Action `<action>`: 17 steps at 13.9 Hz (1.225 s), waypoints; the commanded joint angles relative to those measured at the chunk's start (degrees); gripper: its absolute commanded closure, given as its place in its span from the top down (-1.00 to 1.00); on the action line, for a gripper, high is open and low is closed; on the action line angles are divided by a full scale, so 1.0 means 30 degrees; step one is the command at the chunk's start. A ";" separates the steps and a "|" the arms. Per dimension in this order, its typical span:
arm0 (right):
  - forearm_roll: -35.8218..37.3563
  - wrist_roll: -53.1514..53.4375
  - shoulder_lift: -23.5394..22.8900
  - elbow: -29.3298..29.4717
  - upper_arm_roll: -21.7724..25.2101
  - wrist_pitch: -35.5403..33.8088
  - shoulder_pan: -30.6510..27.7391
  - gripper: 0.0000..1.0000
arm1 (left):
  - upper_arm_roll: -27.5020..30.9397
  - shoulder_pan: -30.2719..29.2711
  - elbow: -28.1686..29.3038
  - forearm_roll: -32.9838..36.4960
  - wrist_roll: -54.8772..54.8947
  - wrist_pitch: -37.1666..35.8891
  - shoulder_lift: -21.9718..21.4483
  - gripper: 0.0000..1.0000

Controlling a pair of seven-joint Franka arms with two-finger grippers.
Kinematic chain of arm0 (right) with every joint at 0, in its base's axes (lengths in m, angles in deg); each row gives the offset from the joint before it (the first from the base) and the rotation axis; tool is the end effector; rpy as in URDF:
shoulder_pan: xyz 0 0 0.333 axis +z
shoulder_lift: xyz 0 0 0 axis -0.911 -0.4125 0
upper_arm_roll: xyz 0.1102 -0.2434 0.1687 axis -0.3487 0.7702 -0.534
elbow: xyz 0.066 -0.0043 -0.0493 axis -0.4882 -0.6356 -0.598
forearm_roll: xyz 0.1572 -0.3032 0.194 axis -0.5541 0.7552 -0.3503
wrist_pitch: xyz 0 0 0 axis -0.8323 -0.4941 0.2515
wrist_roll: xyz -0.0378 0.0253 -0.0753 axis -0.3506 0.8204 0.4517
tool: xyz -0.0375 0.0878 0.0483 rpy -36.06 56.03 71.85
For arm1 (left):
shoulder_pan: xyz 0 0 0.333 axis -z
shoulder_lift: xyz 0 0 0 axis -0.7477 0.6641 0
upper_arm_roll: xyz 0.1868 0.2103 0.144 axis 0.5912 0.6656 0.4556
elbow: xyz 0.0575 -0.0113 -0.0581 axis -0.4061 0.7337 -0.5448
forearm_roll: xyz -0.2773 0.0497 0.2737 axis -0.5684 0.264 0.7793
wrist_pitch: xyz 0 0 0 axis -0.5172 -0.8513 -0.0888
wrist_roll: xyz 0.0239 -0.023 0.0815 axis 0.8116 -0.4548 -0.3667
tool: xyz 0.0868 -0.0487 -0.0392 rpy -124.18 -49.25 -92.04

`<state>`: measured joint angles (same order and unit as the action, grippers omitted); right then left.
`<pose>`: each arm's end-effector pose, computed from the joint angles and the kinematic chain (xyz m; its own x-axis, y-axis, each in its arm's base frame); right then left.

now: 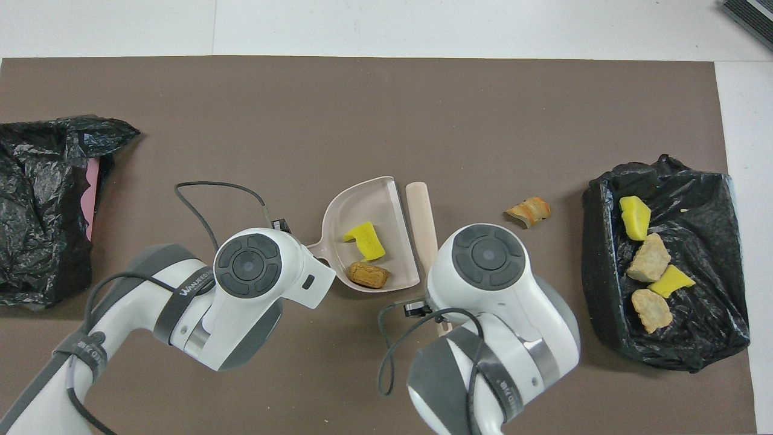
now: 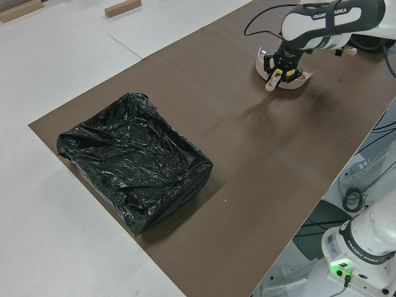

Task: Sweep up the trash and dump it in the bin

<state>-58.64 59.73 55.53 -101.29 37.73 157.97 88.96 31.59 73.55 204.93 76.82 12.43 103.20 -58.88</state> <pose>0.4602 0.2768 0.4084 0.9737 0.1270 -0.1890 0.1321 -0.9911 0.0145 0.4667 -0.2805 0.3557 0.1886 -0.9814 -0.0354 -0.9771 -0.1839 -0.1072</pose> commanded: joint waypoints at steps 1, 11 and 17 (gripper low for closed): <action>0.2642 -0.0502 -0.0669 0.1049 -0.0122 -0.1355 -0.1672 -1.00 | 0.0025 -0.0126 -0.0068 -0.0625 -0.0343 0.0438 0.0039 -1.00; 0.9539 -0.0795 -0.3250 0.1435 -0.0151 -0.2386 -0.4842 -1.00 | 0.0025 0.0458 -0.0304 -0.0775 -0.3654 -0.0996 0.0010 -1.00; 0.7791 -0.0765 -0.3046 0.0702 -0.0239 -0.2707 -0.4492 -1.00 | -0.0034 0.1309 -0.0451 0.0015 -0.3654 -0.3046 -0.0312 -1.00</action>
<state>-32.26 58.44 45.25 -98.18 37.49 150.79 75.34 31.00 75.55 203.79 75.53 2.31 97.38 -58.85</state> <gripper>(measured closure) 0.736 0.670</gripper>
